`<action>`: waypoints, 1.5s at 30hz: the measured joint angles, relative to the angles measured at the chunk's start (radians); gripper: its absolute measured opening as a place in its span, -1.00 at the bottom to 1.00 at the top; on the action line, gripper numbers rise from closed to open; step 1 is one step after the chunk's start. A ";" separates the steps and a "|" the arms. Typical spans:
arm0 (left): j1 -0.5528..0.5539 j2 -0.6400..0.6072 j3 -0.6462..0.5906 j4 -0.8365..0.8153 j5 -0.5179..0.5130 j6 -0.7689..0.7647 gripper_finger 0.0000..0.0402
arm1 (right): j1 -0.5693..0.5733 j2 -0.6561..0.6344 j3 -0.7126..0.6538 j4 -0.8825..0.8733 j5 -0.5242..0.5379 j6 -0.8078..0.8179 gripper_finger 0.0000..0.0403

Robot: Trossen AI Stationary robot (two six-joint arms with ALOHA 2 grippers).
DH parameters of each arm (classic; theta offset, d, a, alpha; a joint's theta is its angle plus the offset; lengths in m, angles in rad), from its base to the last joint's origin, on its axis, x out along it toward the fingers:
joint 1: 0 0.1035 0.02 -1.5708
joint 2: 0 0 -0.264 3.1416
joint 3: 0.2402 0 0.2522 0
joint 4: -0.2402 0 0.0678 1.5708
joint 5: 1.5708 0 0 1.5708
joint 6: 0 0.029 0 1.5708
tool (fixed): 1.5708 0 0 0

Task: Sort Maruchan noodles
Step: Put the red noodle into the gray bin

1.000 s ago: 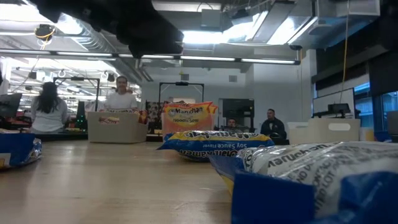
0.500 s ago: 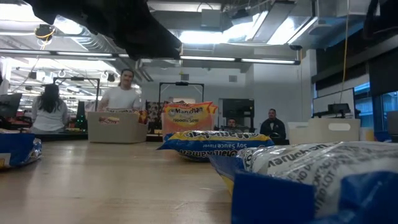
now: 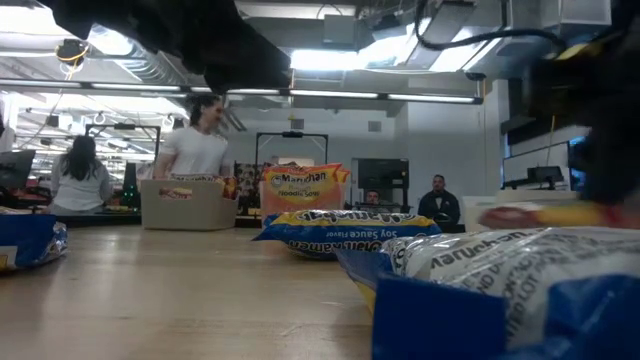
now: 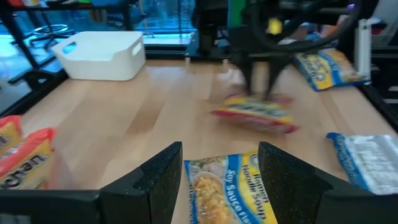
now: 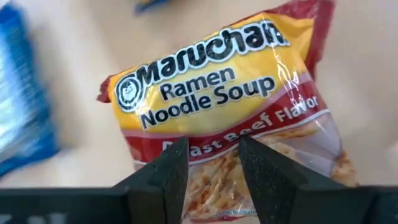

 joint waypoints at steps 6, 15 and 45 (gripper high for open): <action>0.000 0.028 0.000 0.041 0.073 -0.043 0.02 | -0.038 0.005 -0.004 0.132 0.356 -0.251 -0.25; 0.020 0.307 0.188 0.107 0.136 -0.158 0.02 | 0.032 -0.018 -0.004 0.044 0.496 -0.428 -0.25; 0.237 0.784 0.579 -0.024 0.423 -0.825 0.02 | 0.154 -0.013 -0.295 0.384 0.680 -0.293 -0.25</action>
